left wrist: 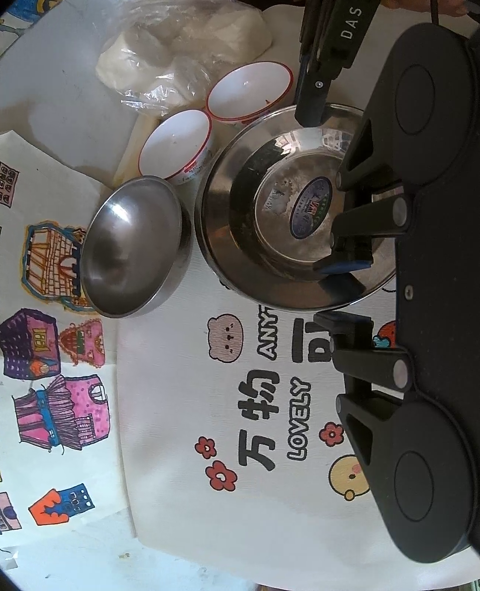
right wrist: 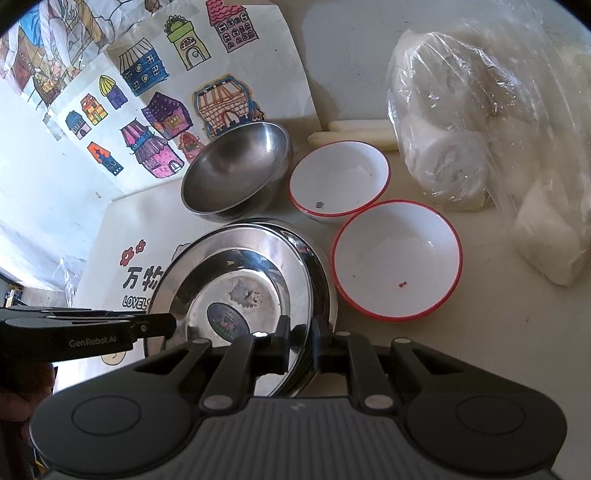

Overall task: Organize plates and bowls
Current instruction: 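Lower the blue-labelled plate onto the stack and open both grippers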

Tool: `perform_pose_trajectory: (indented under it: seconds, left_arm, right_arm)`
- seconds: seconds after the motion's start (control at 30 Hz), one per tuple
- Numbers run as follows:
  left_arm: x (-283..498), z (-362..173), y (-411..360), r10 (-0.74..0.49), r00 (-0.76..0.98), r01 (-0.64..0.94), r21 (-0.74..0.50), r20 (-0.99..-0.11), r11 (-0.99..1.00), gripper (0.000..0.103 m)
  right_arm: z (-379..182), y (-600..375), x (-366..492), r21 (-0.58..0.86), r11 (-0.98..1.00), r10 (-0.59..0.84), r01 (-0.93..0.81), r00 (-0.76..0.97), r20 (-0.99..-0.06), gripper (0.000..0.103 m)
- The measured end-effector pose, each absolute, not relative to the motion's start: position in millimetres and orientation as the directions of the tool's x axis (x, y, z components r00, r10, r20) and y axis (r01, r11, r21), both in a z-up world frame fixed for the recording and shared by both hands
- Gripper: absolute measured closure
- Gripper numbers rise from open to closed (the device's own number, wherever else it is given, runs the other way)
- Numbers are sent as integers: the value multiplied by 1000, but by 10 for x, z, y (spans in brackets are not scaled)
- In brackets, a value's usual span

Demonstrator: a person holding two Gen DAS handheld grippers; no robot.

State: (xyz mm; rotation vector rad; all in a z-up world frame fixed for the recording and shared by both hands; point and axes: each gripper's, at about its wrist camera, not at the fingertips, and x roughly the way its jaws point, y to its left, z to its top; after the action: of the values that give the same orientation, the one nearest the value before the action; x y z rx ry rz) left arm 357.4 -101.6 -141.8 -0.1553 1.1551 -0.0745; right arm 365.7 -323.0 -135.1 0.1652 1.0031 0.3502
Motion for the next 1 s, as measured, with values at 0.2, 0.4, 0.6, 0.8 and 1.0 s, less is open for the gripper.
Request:
perform_pose_trajectory:
  seconds: [0.2,0.4,0.6,0.8,1.0]
  left_arm:
    - [3609,-1444,-1016,-138,403,-32,-164,-905,986,79]
    - [3639,-1442,-1045,-135,403,-26,-159,-905,987,79]
    - [3623,-1440,-1033,-146,406,-22,-169,-902,985,78]
    - [3604,-1419,-1025,-150,413,-20,-174,-898,985,73]
    - [3597,-1351,-1011,-150,428,-22,-176,-891,984,64]
  right_arm:
    - [-1345,-3200,3660,284,937,350,-205,492,-797,87]
    - [-1329,-3152,3669,266,942,335,-206,500,-798,80]
    - [-1322,-3112,3664,251,946,323,-208,504,-801,76]
    - [-1320,-3111,3657,244,949,313,-199,514,-799,75]
    - [-1290,-3124,3650,236,951,307,-198,531,-790,71]
